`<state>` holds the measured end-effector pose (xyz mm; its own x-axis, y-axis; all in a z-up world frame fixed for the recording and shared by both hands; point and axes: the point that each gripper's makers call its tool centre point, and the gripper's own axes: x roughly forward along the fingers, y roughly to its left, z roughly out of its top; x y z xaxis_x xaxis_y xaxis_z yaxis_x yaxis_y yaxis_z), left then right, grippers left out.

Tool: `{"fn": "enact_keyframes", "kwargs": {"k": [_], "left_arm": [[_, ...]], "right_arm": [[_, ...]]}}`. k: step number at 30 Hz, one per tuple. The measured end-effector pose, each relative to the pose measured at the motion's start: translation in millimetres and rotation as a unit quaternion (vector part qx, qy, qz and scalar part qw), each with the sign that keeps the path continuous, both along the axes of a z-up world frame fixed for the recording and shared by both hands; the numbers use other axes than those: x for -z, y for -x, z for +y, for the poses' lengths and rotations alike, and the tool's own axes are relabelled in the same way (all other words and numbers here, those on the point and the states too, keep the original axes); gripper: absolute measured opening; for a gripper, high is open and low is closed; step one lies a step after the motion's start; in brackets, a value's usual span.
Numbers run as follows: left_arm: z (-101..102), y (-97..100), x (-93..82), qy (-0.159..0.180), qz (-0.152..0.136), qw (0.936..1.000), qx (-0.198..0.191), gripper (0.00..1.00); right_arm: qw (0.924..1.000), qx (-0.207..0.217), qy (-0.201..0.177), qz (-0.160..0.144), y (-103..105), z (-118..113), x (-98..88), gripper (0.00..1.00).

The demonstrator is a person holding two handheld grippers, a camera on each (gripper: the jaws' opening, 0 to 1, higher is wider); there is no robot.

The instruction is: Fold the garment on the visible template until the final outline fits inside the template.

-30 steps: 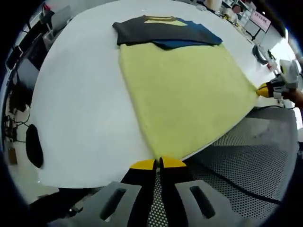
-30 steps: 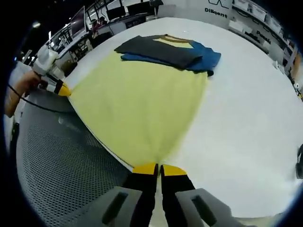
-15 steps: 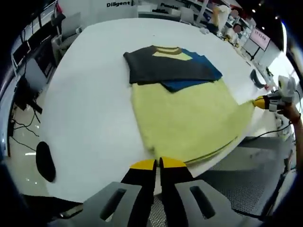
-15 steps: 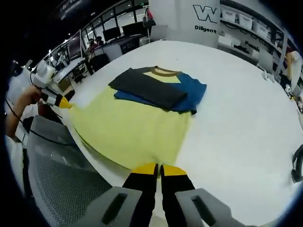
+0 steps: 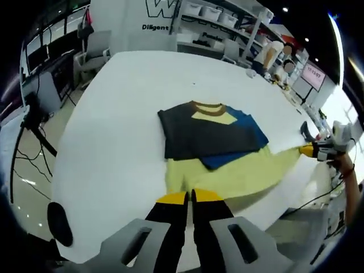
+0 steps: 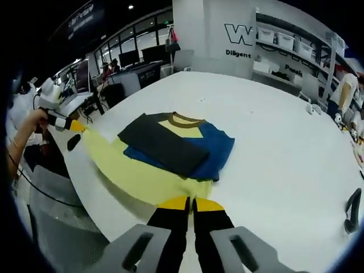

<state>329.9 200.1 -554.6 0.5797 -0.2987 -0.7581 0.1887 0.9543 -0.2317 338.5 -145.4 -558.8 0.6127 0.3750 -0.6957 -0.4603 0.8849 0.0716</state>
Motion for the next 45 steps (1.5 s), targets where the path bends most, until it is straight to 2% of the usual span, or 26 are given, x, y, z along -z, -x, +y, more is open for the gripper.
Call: {"fn": "enact_keyframes", "kwargs": {"k": [2, 9, 13, 16, 22, 25, 27, 28, 32, 33, 34, 39, 41, 45], "left_arm": [[0, -16.1, -6.2, 0.001, -0.018, 0.9998, -0.007, 0.04], [1, -60.1, -10.7, 0.004, -0.044, 0.9987, -0.026, 0.04], [2, -70.8, -11.2, 0.009, -0.047, 0.9983, -0.033, 0.04], [8, -93.4, -8.8, 0.011, -0.053, 0.9974, -0.048, 0.04], [11, -122.4, -12.1, 0.010, -0.063, 0.9963, -0.057, 0.04], [8, -143.6, -14.3, -0.014, -0.074, 0.9961, -0.045, 0.04], [7, -148.6, -13.9, -0.016, -0.076, 0.9961, -0.044, 0.04], [5, -161.9, -12.7, -0.015, -0.081, 0.9955, -0.047, 0.04], [4, -179.0, -5.6, -0.011, -0.085, 0.9947, -0.058, 0.04], [4, -187.7, 4.0, -0.008, -0.073, 0.9953, -0.063, 0.04], [5, -194.4, 8.4, -0.007, -0.074, 0.9950, -0.067, 0.04], [13, -212.4, 24.3, 0.002, -0.061, 0.9940, -0.090, 0.04], [15, -215.7, 34.5, 0.008, -0.044, 0.9939, -0.101, 0.04], [20, -225.9, 45.9, 0.008, -0.039, 0.9927, -0.114, 0.04]], "right_arm": [[0.9999, 0.006, -0.004, -0.011, -15, 1, -5.2, 0.00], [0.9988, 0.004, 0.000, -0.049, -60, 5, -19.4, 0.00], [0.9985, 0.004, 0.009, -0.053, -71, 4, -20.4, 0.00], [0.9980, 0.009, 0.009, -0.061, -96, 4, -23.3, 0.00], [0.9968, 0.008, 0.032, -0.073, -122, 3, -26.4, 0.00], [0.9965, 0.014, 0.039, -0.073, -133, 4, -25.0, 0.00], [0.9963, 0.021, 0.045, -0.071, -137, 3, -23.3, 0.00], [0.9962, 0.040, 0.057, -0.053, -142, 0, -17.0, 0.00], [0.9954, 0.046, 0.065, -0.053, -155, 2, -12.1, 0.00], [0.9945, 0.056, 0.076, -0.044, -162, -1, -6.2, 0.00], [0.9945, 0.060, 0.077, -0.038, -167, -1, -2.8, 0.00], [0.9943, 0.075, 0.071, -0.027, -185, -5, 10.5, 0.00], [0.9941, 0.080, 0.072, -0.020, -193, -6, 18.7, 0.00], [0.9941, 0.081, 0.071, -0.011, -205, -5, 32.0, 0.00]]}}
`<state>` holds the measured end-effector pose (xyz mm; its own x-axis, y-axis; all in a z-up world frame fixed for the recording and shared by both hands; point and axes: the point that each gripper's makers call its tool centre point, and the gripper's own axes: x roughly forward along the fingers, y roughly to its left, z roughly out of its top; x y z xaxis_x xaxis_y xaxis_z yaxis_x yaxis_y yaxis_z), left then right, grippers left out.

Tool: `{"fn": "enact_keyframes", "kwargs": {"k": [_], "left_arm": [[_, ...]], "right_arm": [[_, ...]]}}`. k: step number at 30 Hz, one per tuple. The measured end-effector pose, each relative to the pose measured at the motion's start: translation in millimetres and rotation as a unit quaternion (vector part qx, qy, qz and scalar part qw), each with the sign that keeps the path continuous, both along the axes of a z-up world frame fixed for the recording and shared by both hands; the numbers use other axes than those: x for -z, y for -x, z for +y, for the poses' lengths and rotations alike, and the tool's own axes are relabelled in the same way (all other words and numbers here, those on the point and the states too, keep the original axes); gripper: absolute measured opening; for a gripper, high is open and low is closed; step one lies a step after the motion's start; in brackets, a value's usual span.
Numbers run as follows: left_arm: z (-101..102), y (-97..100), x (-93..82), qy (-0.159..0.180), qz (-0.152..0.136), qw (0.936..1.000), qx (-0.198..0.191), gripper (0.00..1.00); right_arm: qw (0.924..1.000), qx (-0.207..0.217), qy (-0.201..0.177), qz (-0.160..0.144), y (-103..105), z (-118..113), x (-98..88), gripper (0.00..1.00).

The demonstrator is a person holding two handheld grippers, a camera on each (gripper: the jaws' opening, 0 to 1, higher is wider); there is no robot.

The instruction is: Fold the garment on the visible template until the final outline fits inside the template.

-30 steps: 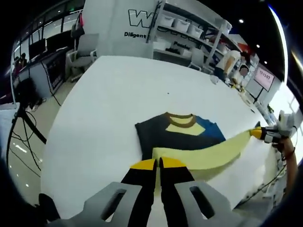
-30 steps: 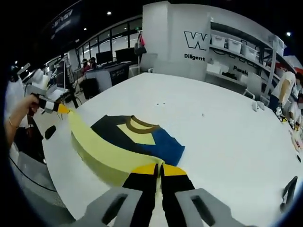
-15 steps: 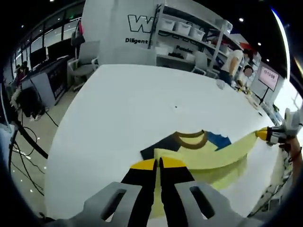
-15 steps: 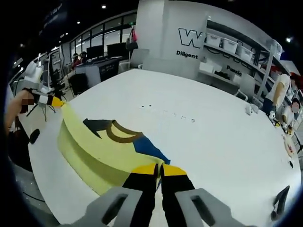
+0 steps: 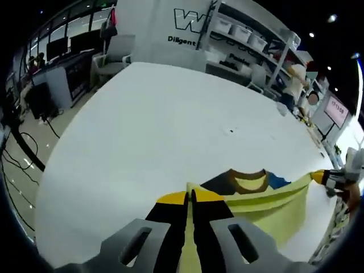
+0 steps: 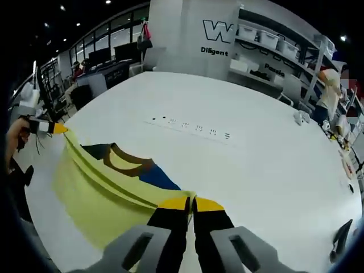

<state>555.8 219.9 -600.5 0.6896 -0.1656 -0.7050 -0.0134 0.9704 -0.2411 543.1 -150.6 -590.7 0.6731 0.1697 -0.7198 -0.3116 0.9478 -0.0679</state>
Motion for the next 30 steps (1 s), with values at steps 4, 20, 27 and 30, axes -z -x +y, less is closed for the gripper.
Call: {"fn": "enact_keyframes", "kwargs": {"k": [4, 20, 27, 30], "left_arm": [[4, -10.3, 13.9, 0.009, 0.011, 0.9998, -0.017, 0.04], [1, -30.4, 48.4, 0.021, 0.016, 0.9994, -0.021, 0.04], [-3, -40.5, 28.8, -0.019, -0.059, 0.9979, 0.018, 0.03], [-6, -35.3, 18.9, -0.007, -0.077, 0.9968, 0.023, 0.07]], "right_arm": [[0.9999, -0.004, 0.002, 0.015, -10, 2, 15.6, 0.00], [0.9981, 0.009, -0.018, 0.058, -25, -3, 63.4, 0.00], [0.9956, 0.048, -0.080, 0.004, -40, -6, 47.3, 0.01], [0.9937, 0.047, -0.100, -0.017, -36, -2, 37.2, 0.13]]}}
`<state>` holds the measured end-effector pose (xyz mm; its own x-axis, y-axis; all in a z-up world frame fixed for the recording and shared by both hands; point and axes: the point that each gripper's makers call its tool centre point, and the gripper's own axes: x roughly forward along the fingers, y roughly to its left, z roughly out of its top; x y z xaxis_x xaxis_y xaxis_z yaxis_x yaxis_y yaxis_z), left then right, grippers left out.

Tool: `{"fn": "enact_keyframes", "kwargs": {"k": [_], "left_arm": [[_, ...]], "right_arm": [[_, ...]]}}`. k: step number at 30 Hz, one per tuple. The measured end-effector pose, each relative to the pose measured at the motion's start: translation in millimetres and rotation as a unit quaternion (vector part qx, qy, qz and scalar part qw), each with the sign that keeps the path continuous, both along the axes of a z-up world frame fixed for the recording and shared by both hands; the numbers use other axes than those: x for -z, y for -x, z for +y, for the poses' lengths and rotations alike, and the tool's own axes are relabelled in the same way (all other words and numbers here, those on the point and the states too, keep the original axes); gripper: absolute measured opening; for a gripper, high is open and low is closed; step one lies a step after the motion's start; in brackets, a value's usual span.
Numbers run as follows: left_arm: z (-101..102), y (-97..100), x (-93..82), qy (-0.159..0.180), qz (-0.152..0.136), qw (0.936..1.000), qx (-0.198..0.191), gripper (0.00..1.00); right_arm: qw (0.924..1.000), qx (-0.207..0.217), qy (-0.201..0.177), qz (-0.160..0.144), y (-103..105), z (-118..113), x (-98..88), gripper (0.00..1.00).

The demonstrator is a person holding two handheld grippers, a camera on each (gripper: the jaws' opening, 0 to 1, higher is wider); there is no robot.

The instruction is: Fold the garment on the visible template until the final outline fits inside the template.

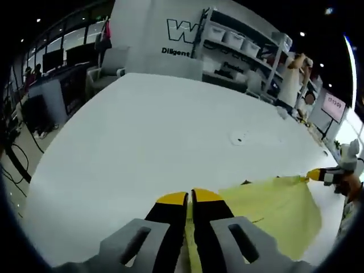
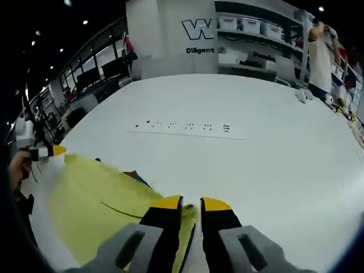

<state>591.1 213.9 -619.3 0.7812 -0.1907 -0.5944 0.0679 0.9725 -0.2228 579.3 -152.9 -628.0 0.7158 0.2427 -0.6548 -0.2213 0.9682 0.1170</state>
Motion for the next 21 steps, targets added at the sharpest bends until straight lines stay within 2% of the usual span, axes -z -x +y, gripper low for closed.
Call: {"fn": "enact_keyframes", "kwargs": {"k": [4, 9, 12, 13, 16, 21], "left_arm": [[-2, 10.1, -3.4, -0.011, -0.010, 0.9998, 0.014, 0.18], [-6, 37.1, 0.0, 0.013, -0.003, 0.9995, 0.029, 0.30], [-7, 50.8, -2.0, 0.022, -0.008, 0.9990, 0.038, 0.33], [-9, 57.5, 0.2, 0.029, 0.004, 0.9986, 0.044, 0.35], [-9, 73.4, -0.8, 0.024, 0.006, 0.9980, 0.057, 0.37], [-10, 95.0, -1.9, 0.035, 0.008, 0.9969, 0.070, 0.35]], "right_arm": [[0.9999, -0.006, -0.011, -0.005, 12, 4, -1.3, 0.26], [0.9997, -0.013, -0.021, -0.008, 29, 8, -2.5, 0.34], [0.9993, -0.013, -0.034, -0.014, 37, 10, -5.2, 0.35], [0.9993, -0.012, -0.035, -0.011, 42, 10, -4.8, 0.35], [0.9992, -0.016, -0.035, -0.010, 54, 11, -4.6, 0.35], [0.9988, -0.036, -0.033, -0.002, 75, 16, -2.4, 0.35]]}}
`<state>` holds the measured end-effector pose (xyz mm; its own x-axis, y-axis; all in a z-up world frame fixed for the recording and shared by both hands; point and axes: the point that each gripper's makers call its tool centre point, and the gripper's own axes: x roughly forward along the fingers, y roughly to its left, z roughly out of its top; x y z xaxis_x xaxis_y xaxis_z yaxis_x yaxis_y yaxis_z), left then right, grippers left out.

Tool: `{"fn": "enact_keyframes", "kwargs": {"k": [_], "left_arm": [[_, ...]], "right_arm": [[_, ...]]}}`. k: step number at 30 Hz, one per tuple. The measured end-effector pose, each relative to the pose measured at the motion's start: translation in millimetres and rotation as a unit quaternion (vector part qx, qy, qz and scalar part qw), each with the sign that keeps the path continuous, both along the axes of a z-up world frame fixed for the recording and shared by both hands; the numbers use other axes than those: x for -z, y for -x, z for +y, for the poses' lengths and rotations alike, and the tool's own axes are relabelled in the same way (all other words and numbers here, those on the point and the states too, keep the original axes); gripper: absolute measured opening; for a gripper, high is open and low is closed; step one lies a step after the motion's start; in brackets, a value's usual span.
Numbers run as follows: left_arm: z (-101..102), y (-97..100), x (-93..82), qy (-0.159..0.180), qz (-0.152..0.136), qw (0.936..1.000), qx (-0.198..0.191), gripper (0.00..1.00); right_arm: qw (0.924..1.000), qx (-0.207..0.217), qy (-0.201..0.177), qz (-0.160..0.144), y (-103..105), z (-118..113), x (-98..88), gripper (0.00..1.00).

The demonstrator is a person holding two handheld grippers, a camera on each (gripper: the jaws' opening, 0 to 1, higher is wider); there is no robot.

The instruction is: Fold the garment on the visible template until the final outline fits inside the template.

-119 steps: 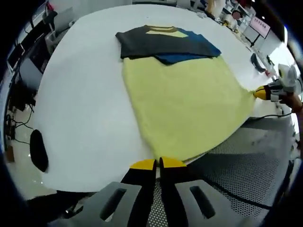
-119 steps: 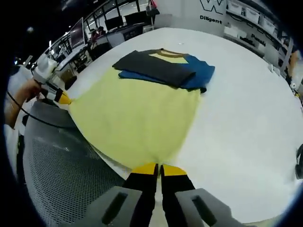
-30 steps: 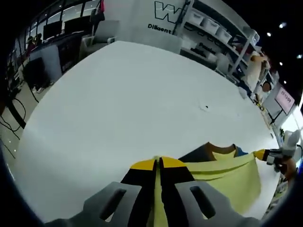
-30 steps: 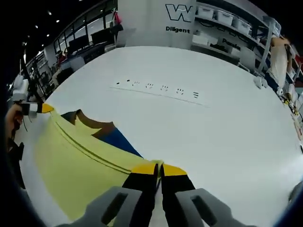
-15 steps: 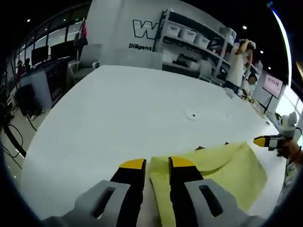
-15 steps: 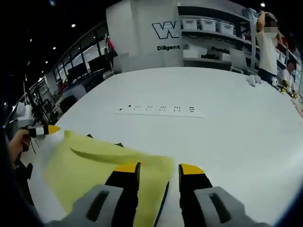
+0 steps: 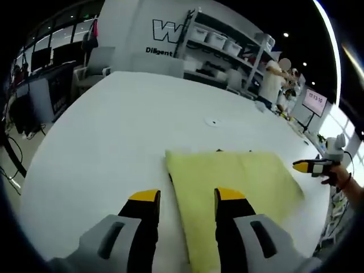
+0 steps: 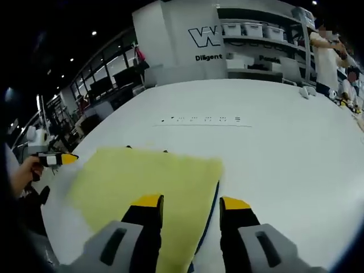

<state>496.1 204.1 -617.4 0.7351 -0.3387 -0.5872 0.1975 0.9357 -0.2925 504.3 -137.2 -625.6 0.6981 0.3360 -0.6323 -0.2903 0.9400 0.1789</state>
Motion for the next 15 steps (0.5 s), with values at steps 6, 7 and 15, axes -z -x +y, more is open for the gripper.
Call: {"fn": "enact_keyframes", "kwargs": {"k": [6, 7, 15], "left_arm": [[-10, 33.5, 1.8, -0.005, -0.002, 0.9993, 0.036, 0.33], [-11, 37.5, 3.4, -0.009, -0.002, 0.9991, 0.042, 0.33], [-10, 57.5, 14.6, -0.026, -0.006, 0.9975, 0.065, 0.33]], "right_arm": [[0.9997, -0.018, 0.014, 0.011, 31, 1, 4.2, 0.35], [0.9995, -0.023, 0.012, 0.015, 39, 3, 6.3, 0.35], [0.9982, -0.043, 0.015, 0.038, 69, 4, 20.4, 0.34]]}}
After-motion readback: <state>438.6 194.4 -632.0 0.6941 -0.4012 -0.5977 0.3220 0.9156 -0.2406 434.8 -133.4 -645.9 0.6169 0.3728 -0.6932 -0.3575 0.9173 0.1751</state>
